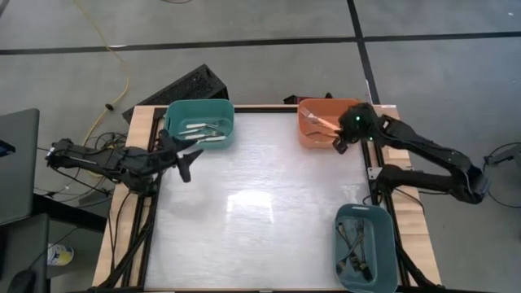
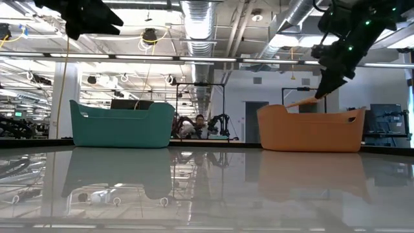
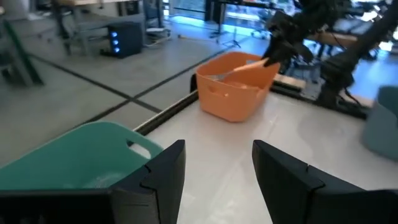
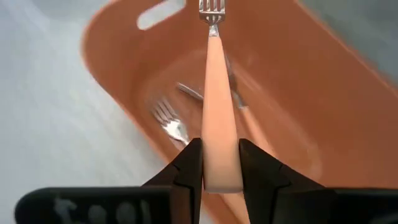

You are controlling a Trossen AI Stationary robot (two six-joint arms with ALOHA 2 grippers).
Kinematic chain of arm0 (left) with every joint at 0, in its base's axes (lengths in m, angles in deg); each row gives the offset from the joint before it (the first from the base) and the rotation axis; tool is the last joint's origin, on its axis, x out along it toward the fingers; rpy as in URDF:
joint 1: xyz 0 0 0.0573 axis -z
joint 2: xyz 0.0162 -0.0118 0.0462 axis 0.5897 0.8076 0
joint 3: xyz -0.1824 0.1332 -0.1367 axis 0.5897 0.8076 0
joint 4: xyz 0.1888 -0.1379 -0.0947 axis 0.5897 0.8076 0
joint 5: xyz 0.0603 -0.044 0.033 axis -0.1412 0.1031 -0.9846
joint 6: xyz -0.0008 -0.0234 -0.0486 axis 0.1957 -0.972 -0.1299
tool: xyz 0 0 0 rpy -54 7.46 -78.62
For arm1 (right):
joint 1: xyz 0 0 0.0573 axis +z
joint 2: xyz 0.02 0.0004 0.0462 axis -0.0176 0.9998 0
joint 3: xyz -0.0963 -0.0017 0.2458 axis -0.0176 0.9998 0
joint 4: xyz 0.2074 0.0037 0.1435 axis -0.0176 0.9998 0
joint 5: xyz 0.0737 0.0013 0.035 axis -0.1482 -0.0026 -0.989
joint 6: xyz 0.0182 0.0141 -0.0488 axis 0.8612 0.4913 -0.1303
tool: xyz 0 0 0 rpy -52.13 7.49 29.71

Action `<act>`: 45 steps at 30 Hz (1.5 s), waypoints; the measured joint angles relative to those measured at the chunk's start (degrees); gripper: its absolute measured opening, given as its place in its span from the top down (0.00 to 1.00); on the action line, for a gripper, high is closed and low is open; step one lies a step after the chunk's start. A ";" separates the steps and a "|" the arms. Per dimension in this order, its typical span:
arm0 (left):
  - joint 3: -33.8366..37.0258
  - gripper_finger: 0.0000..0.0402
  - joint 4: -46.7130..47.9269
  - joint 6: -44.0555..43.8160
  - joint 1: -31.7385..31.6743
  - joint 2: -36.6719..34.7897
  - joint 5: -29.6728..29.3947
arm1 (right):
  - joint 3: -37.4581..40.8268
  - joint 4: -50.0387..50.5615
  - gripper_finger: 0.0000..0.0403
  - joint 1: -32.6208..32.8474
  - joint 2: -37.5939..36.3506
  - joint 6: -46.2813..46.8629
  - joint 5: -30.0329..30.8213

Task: Sort silverware by color (type)
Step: Put the orange fork into the orange bin, then return to Home Position

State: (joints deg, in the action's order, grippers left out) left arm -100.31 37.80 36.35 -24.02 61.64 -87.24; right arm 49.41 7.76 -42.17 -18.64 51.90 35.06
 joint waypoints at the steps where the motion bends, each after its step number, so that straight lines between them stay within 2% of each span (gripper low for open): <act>1: 0.00 0.57 -0.03 -1.01 0.00 0.00 -0.64 | -0.51 0.34 0.74 -1.11 0.60 -2.30 -0.11; 9: 0.00 0.57 -0.06 -9.64 0.00 0.00 -1.74 | -1.94 6.20 0.73 -7.18 6.52 -15.53 0.57; 11: 0.00 0.57 -0.08 -10.45 0.00 0.00 -1.73 | -1.94 6.10 0.66 -7.47 7.44 -15.70 3.11; 15: 0.00 0.57 -0.08 -10.60 0.00 0.00 -1.74 | -1.97 6.13 0.45 -7.48 7.35 -18.87 10.16; 19: 0.00 0.57 -0.02 -7.16 0.00 0.00 -1.57 | -5.98 11.50 0.30 -6.74 7.40 -19.22 14.11; 22: 0.00 0.57 0.02 -3.09 0.00 -0.01 -0.17 | -11.17 16.46 0.25 -5.38 7.41 -13.68 14.81; 24: 0.00 0.57 0.03 -0.54 0.00 -0.13 1.72 | -15.42 18.88 0.25 -3.97 7.39 -7.57 12.93; 28: -0.02 0.57 0.03 3.17 0.00 -0.13 7.01 | -22.63 20.58 0.25 -0.22 7.34 6.44 1.82; 32: -0.02 0.57 0.03 5.85 0.00 -0.14 13.22 | -26.24 19.11 0.24 6.20 7.29 18.64 -9.31; 35: -0.02 0.57 0.11 8.26 0.00 -0.88 17.28 | -26.35 18.42 0.24 14.33 7.19 27.55 -10.37; 39: -0.02 0.57 0.15 11.36 0.00 -2.66 20.87 | -24.59 13.90 0.24 28.26 7.23 40.12 -5.02; 42: -0.02 0.57 0.05 12.69 0.00 -4.13 22.54 | -23.38 5.68 0.24 39.90 8.70 47.27 1.72; 45: -0.02 0.57 0.05 13.23 0.00 -5.46 24.98 | -22.27 -3.22 0.24 50.26 11.21 50.22 9.91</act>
State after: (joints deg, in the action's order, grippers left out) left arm -100.33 37.85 49.59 -24.02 56.18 -62.26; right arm 27.14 4.54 8.09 -7.43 102.12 44.97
